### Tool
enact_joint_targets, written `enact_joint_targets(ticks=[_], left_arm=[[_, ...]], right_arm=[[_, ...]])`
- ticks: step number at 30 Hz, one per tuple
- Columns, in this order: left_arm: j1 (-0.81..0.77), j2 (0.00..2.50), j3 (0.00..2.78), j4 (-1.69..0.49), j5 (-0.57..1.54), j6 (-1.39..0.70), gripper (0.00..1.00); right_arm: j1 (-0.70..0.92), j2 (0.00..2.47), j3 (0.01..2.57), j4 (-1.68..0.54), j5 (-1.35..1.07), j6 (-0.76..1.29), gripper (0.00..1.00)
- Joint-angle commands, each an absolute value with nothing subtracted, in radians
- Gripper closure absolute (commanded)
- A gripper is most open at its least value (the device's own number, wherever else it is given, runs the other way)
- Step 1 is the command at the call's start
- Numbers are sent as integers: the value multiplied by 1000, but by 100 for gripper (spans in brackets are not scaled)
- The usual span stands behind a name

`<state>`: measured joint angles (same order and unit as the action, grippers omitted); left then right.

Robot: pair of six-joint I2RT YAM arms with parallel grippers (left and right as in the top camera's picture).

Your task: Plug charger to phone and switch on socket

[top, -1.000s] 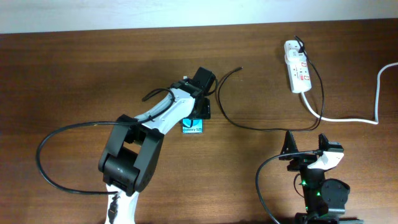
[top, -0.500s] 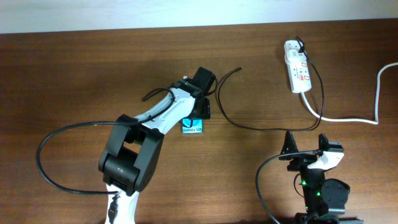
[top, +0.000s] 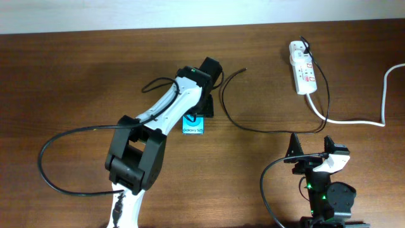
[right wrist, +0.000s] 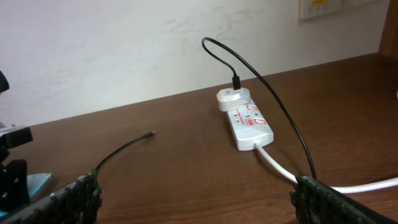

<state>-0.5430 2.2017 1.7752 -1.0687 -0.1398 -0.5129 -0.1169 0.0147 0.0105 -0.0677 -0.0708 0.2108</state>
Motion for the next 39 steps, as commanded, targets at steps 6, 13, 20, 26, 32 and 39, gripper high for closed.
enact_joint_targets(ticks=[6,13,20,26,32,39], left_arm=[[-538,2208,1910,-1219,-159,-476,44],[-499,2162,1959,-1321,-157,-470,46],[-499,2117,1959,-1421,-134,-470,47],[-499,2105,1960,-1511,-50,-469,45],[-499,2105,1960,-1576,99,-470,48],[-499,2105,1960,-1615,294,-470,48]], right_arm=[[-110,6,6,-73,-66,215,2],[-110,6,6,-73,-66,215,2],[-110,6,6,-73,-66,215,2],[-110,6,6,-73,-66,215,2],[-110,6,6,-73,-66,215,2],[-110,6,6,-73,-66,215,2]])
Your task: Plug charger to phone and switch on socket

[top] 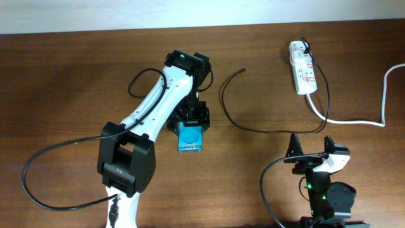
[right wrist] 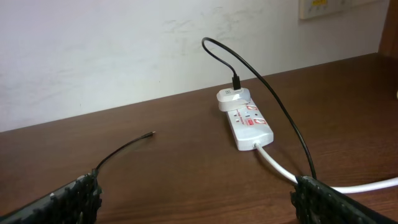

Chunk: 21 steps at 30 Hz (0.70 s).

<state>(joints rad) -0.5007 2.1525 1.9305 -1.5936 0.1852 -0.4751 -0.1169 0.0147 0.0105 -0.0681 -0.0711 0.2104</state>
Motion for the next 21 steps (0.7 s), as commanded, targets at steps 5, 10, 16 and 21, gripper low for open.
enact_joint_targets(ticks=[5,10,16,21], left_arm=[[-499,2105,1960,-1663,433,-470,51],[-499,2105,1961,-1689,587,-454,52],[-499,2105,1961,-1689,675,-454,54],[-499,2105,1961,-1689,749,-454,54]], right_arm=[[-110,6,6,-73,-66,215,2],[-110,6,6,-73,-66,215,2],[-110,6,6,-73,-66,215,2],[-110,6,6,-73,-66,215,2]])
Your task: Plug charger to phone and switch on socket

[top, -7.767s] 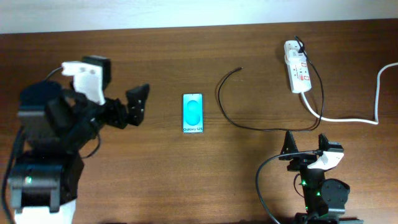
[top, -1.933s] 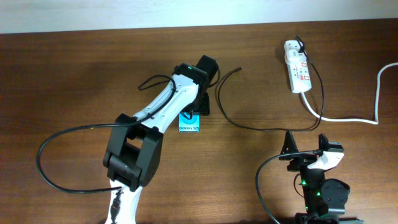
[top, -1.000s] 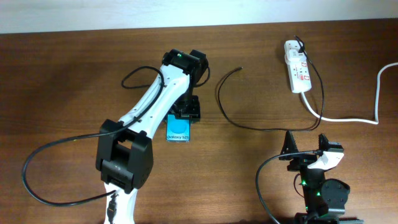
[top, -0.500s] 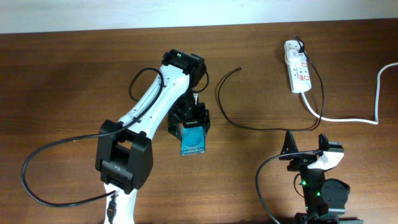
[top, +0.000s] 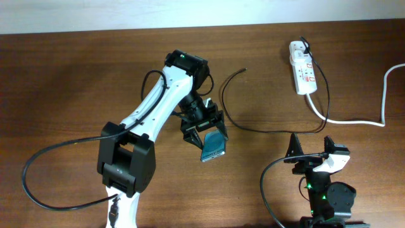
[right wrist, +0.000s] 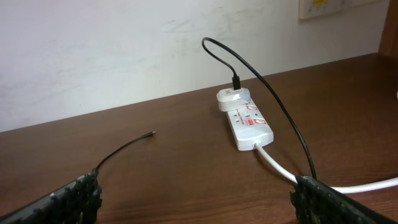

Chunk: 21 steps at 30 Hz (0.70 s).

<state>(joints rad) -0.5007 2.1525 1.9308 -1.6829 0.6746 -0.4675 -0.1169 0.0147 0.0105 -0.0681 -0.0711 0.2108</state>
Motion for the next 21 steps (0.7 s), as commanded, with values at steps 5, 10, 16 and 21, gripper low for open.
enact_joint_targets(ticks=[5,10,16,21], left_arm=[[-499,2103,1961,-1689,823,-416,55],[-499,2098,1961,-1689,826,-417,55],[-499,2087,1961,-1689,828,-416,56],[-499,2022,1961,-1689,827,-417,57]], right_arm=[[-110,6,6,-73,-66,215,2],[-110,5,6,-73,-66,215,2],[-110,6,6,-73,-66,215,2],[-110,6,6,-73,-66,215,2]])
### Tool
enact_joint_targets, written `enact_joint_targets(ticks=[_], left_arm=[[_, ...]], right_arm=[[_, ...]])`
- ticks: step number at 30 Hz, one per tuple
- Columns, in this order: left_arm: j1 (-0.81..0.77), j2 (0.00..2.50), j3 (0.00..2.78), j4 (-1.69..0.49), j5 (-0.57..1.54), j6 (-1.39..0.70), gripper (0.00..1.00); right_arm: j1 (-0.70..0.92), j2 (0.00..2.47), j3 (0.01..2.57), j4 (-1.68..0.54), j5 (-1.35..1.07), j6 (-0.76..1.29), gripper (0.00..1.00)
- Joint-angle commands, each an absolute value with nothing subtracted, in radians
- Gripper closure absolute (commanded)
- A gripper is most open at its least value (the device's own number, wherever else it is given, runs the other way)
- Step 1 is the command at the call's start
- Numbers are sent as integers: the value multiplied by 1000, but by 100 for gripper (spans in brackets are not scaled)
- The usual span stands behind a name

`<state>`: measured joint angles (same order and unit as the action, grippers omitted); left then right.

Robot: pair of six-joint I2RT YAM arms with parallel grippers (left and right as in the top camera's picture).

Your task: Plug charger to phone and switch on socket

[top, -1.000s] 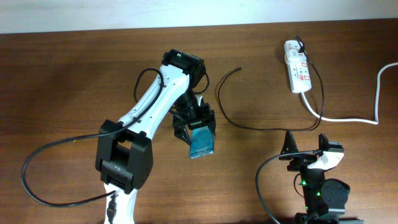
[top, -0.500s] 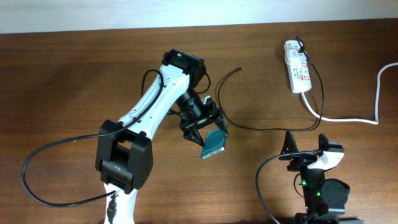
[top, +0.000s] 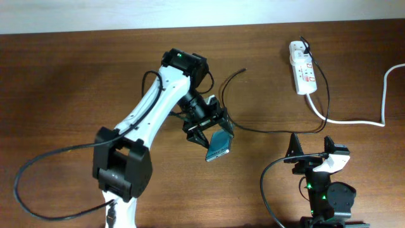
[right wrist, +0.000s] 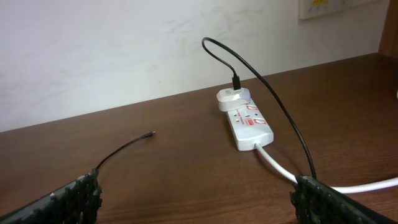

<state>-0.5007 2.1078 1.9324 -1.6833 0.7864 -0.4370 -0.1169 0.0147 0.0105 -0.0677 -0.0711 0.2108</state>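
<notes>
My left gripper [top: 211,130] is shut on the teal phone [top: 218,147], holding it tilted near the table's middle. The black charger cable [top: 223,104] curves just right of it; its free plug end [top: 244,69] lies on the wood, and shows in the right wrist view as the plug end [right wrist: 151,133]. The cable runs to a white adapter [right wrist: 232,96] in the white power strip [top: 304,73]. The strip's switches [right wrist: 250,119] are too small to read. My right gripper [top: 310,151] rests open at the front right, with nothing between its fingers [right wrist: 71,200].
A thick white cord [top: 354,121] leaves the power strip [right wrist: 250,127] and loops off toward the right edge. The black cable [right wrist: 283,112] crosses in front of the right gripper [right wrist: 196,204]. A pale wall stands behind the table's far edge.
My left gripper has shifted slightly right with the phone, closer to the cable's curve. The right arm, cable and power strip are unchanged.
At first the phone lay label-up under my left gripper near the table's middle. Then the gripper was on it slightly nearer the front. After that the phone was held turned and tilted, further right, and now sits beside the cable's bend.
</notes>
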Motion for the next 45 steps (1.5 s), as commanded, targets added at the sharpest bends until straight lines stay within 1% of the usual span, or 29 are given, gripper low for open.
enact_joint_targets(ticks=[1,6,8,11,17,21,23,27,30,42,45], left_arm=[[-499,2007,1961,-1689,827,-417,57],[-499,1958,1961,-1689,827,-418,57],[-501,1956,1961,-1689,827,-435,59],[-502,1956,1961,-1689,816,-440,59],[-501,1956,1961,-1689,622,-440,59],[-501,1956,1961,-1688,479,-432,60],[-501,1956,1961,-1685,443,-424,61],[-501,1956,1961,-1666,437,-361,62],[-501,1956,1961,-1661,395,-356,62],[-501,1956,1961,-1626,366,-365,63],[-488,1956,1961,-1608,351,-365,63]], right_arm=[[-110,6,6,-73,-66,215,2],[-110,5,6,-73,-66,215,2],[-110,5,6,-73,-66,215,2],[-110,6,6,-73,-66,215,2],[-110,6,6,-73,-66,215,2],[-110,6,6,-73,-66,215,2],[-110,6,6,-73,-66,215,2],[-110,6,6,-73,-66,215,2],[-110,6,6,-73,-66,215,2],[-110,5,6,-72,-71,219,2],[-110,5,6,-64,-193,258,2]])
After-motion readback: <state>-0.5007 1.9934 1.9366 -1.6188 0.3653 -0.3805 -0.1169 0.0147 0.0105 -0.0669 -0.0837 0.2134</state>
